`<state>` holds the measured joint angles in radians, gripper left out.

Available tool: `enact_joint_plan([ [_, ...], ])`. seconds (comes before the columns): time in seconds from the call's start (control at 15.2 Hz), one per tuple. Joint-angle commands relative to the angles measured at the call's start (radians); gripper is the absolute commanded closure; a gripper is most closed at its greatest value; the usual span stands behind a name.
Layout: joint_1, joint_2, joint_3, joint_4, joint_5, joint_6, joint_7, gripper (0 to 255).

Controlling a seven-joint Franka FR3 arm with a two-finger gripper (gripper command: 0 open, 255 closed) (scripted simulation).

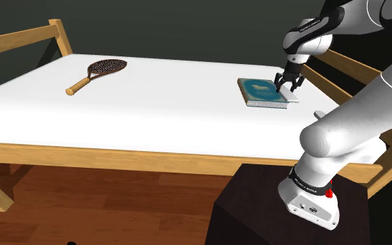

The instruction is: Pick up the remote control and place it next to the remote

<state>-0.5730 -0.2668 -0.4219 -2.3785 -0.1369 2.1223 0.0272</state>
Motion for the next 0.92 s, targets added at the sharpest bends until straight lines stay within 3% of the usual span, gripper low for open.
enact_joint_plan([
  [0.0, -0.029, -0.034, -0.029, -0.026, -0.025, -0.003, -0.041, 255],
  [0.86, -0.186, -0.113, -0.240, -0.047, -0.142, -0.022, -0.334, 255],
])
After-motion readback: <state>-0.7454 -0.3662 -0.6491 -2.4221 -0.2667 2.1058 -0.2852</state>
